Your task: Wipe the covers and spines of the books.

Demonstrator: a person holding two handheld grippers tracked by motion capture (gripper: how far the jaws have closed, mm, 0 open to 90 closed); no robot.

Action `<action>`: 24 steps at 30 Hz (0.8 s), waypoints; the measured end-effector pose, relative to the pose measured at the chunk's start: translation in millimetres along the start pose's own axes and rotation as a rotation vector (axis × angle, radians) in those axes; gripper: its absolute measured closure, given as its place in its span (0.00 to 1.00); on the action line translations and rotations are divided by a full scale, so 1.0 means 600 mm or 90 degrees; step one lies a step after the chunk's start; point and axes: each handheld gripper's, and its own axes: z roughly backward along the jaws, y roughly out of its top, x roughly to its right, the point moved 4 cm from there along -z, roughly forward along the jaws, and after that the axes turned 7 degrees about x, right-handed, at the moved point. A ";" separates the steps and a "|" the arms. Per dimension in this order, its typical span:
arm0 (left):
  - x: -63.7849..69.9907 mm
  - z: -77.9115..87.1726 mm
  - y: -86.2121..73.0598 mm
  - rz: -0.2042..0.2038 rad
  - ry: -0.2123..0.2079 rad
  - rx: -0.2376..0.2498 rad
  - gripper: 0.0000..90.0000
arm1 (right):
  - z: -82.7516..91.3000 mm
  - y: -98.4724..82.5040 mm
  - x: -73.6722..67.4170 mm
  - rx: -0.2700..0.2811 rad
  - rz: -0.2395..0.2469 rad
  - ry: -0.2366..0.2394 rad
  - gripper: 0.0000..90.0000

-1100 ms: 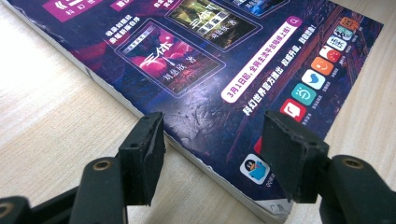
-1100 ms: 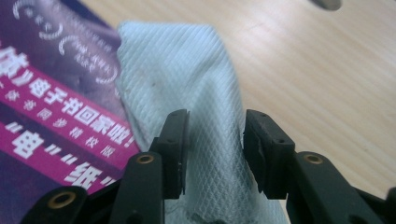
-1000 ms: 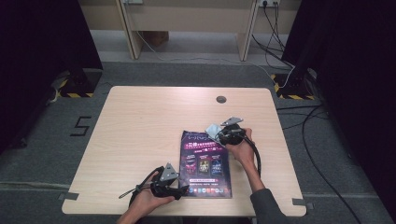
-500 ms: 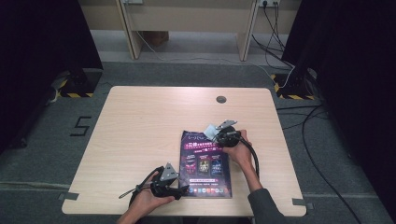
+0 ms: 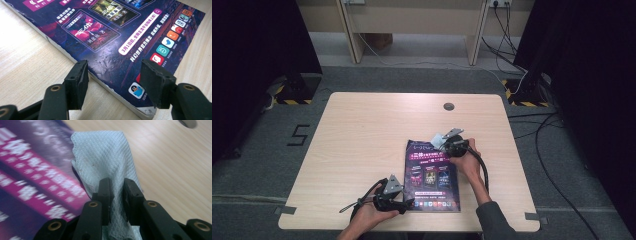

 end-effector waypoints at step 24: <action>-0.001 0.000 0.000 -0.002 -0.003 -0.001 0.44 | -0.048 0.089 -0.141 0.033 0.083 0.091 0.85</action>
